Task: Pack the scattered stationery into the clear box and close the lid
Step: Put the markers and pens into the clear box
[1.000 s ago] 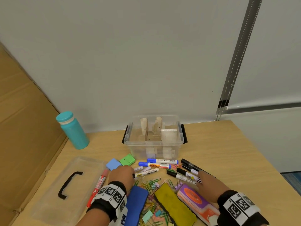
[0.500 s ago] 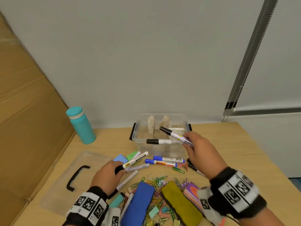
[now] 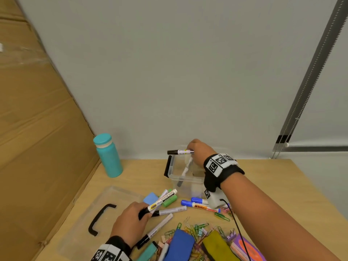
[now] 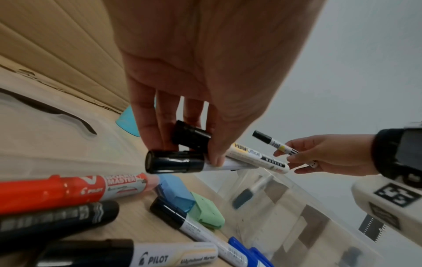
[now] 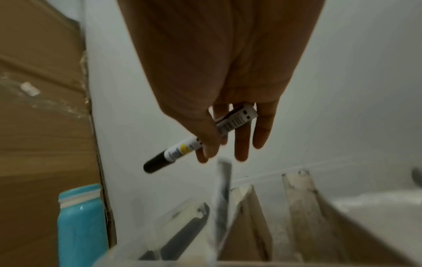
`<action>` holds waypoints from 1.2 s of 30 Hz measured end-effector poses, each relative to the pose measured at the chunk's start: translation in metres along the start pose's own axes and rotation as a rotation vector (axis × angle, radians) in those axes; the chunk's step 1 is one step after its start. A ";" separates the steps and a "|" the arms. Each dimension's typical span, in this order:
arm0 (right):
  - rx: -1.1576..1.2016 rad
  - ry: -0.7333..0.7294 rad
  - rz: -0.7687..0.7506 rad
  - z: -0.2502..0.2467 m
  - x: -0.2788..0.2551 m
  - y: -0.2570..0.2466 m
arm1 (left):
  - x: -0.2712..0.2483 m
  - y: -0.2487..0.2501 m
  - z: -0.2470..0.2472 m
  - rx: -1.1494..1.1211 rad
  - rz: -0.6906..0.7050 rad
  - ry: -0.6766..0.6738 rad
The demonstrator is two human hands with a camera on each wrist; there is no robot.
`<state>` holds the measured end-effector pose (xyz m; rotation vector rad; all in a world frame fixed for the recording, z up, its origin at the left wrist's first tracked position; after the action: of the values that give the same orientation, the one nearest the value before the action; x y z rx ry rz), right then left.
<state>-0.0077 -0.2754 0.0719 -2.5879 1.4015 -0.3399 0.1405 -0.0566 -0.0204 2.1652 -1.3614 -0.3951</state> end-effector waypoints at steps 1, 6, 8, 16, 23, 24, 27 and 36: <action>0.061 0.053 0.020 -0.001 0.003 0.001 | 0.001 0.000 0.000 -0.010 0.003 -0.004; 0.226 0.167 0.195 0.000 -0.012 0.010 | 0.003 -0.004 0.004 -0.035 0.019 -0.025; 0.310 0.100 0.226 0.009 -0.024 0.012 | 0.004 -0.007 0.007 -0.040 0.005 -0.028; 0.397 0.338 0.199 -0.017 -0.037 0.024 | 0.005 -0.009 0.018 -0.116 -0.024 -0.023; 0.519 0.325 0.281 -0.001 -0.021 0.017 | 0.003 -0.012 0.016 -0.154 -0.022 -0.025; 0.510 0.290 0.299 0.005 -0.017 0.015 | 0.003 -0.013 0.017 -0.154 -0.026 -0.028; 0.479 0.200 0.346 0.014 -0.010 0.011 | 0.000 -0.015 0.022 -0.171 -0.033 -0.038; 0.205 0.322 0.249 0.011 -0.088 0.062 | 0.003 0.015 0.005 -0.311 0.028 0.060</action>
<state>-0.1005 -0.2344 0.0354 -2.2335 1.6684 -0.8422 0.1283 -0.0663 -0.0155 1.8859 -1.2083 -0.4923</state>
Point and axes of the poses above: each hand's wrist, its own x-axis towards the middle knuckle, its own z-axis out of the palm, y = z × x, the point moved 8 cm from there along x, towards the middle knuckle, and after that the axes turned 7 degrees about y, right-handed, at the moved point
